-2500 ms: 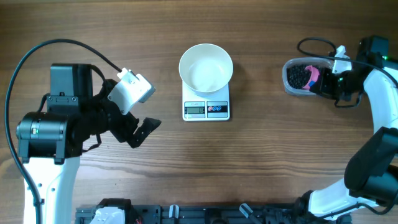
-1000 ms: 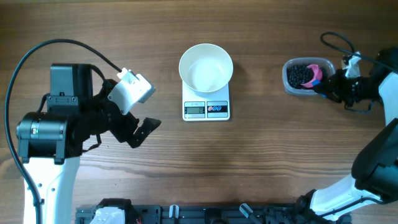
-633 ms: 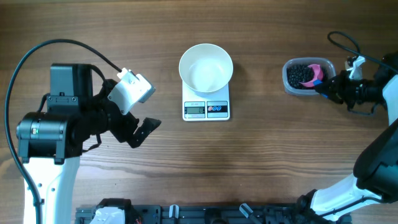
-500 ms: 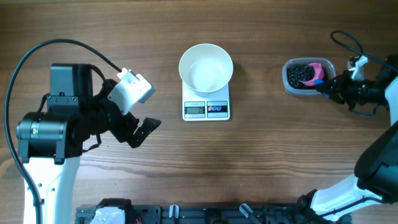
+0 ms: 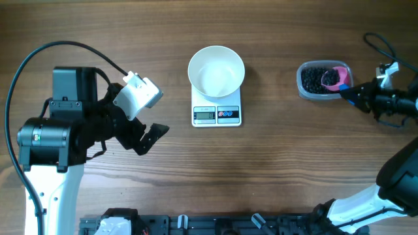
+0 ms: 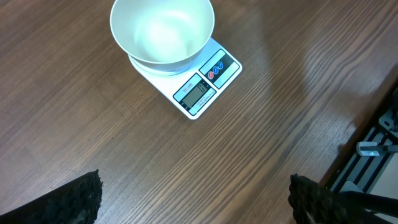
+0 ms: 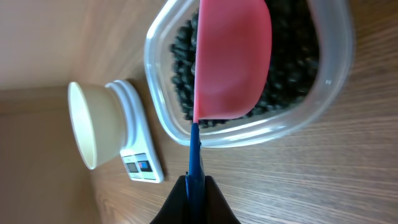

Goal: Scoop item into bowl and weigh 150g on scale
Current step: 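Drag the scoop through the black beans to fill it, then lift the filled scoop and carry it over the white bowl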

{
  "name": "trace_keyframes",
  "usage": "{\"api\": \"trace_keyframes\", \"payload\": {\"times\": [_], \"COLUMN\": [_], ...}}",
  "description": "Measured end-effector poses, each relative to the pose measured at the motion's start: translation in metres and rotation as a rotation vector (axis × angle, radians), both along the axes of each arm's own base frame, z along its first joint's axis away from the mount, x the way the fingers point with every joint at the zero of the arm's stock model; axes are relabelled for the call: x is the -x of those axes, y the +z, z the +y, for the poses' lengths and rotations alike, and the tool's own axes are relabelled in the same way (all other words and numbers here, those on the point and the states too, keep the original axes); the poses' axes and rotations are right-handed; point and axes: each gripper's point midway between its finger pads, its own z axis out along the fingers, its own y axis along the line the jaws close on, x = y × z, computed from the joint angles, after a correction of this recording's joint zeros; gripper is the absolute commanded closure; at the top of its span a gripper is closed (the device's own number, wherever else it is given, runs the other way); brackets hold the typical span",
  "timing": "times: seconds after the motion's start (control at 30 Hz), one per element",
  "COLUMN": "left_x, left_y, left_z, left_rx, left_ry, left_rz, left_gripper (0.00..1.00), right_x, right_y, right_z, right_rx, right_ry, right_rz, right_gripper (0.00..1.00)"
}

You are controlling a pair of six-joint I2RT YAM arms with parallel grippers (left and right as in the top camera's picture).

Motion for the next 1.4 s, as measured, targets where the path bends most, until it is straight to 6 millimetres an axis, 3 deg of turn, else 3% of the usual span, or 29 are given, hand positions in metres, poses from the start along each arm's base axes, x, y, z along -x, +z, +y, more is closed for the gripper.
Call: {"api": "trace_keyframes", "payload": {"times": [0.33, 0.87, 1.4], "left_x": [0.000, 0.000, 0.000], "left_y": [0.000, 0.000, 0.000], "left_z": [0.000, 0.000, 0.000], "left_rx": [0.000, 0.000, 0.000], "left_ry": [0.000, 0.000, 0.000], "left_rz": [0.000, 0.000, 0.000], "left_gripper": [0.00, 0.00, 0.00], "right_x": [0.008, 0.002, -0.026], "right_y": [0.011, 0.034, 0.052], "right_z": [-0.006, 0.010, 0.096], "right_rx": [-0.077, -0.218, -0.294], "right_ry": [-0.027, -0.020, 0.203], "right_rz": [-0.037, -0.112, -0.198], "right_gripper": [0.96, 0.95, 0.95]}}
